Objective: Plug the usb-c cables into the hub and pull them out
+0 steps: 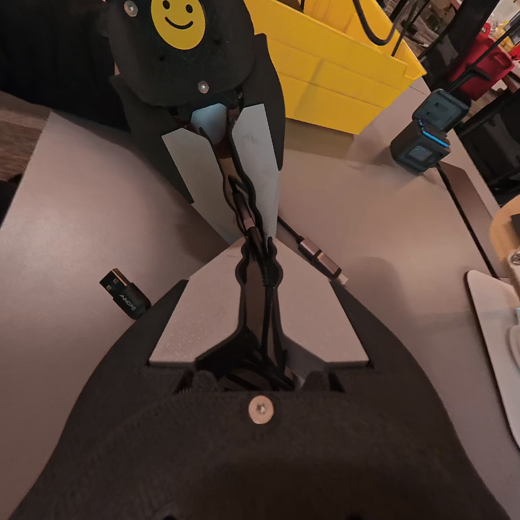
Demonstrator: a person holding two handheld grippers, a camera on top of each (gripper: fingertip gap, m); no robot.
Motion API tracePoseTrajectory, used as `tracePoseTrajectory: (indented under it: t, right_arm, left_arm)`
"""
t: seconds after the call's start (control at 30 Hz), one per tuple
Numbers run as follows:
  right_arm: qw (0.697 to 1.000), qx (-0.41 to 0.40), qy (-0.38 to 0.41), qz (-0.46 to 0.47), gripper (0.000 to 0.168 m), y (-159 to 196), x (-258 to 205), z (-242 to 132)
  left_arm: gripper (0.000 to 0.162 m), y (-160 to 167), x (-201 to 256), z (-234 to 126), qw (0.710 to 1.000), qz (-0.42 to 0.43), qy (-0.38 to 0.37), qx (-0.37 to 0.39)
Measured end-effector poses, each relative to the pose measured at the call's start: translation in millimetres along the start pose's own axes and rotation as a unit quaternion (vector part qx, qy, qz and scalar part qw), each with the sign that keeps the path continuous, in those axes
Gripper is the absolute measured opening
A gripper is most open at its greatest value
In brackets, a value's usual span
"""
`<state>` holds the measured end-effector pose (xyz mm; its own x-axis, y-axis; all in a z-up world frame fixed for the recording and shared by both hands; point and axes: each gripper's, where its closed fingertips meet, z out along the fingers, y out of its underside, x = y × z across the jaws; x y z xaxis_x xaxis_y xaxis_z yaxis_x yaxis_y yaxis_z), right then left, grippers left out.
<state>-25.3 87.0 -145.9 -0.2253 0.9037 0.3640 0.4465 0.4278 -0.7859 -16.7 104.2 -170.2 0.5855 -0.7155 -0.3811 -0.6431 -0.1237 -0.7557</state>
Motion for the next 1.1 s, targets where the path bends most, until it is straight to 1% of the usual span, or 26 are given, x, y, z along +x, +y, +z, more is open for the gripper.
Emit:
tracePoseTrajectory:
  t: [0.17,0.37,0.53,0.6,0.73,0.87,0.97,1.1]
  right_arm:
    - [0.998,-0.011,0.033,-0.05,0.009,-0.7,1.5,1.1]
    - [0.996,-0.014,0.047,-0.076,0.008,-2.3,2.6,2.4]
    - [0.999,0.02,0.018,-0.023,0.007,-11.0,3.1,1.7]
    - [1.0,0.023,0.008,-0.006,0.006,-11.4,2.9,3.1]
    - [0.998,0.046,-0.02,0.032,0.006,-16.5,0.0,1.5]
    - [0.994,0.072,-0.042,0.066,0.005,-20.3,0.6,-0.3]
    - [0.993,0.084,-0.046,0.074,0.005,-23.7,0.7,-1.7]
    - [0.989,0.106,-0.047,0.094,0.005,-29.2,4.8,-5.3]
  left_arm:
    - [0.007,-0.1,-0.5,1.2,1.0,0.002,0.0,-0.001]
    - [0.008,0.4,-2.6,0.8,1.0,0.007,-0.011,0.0]
    - [0.008,-3.4,-5.8,-3.7,1.0,0.008,-0.018,0.021]
    - [0.008,-1.7,-6.9,-4.0,0.999,0.014,-0.025,0.018]
    - [0.008,-3.6,-4.3,-7.6,0.999,0.006,-0.01,0.031]
    - [0.008,-5.8,-6.3,-9.4,0.999,0.007,-0.024,0.038]
    - [0.008,-7.7,-7.3,-11.9,0.998,0.004,-0.03,0.046]
    - [0.008,-13.2,-14.1,-14.6,0.996,0.017,-0.065,0.053]
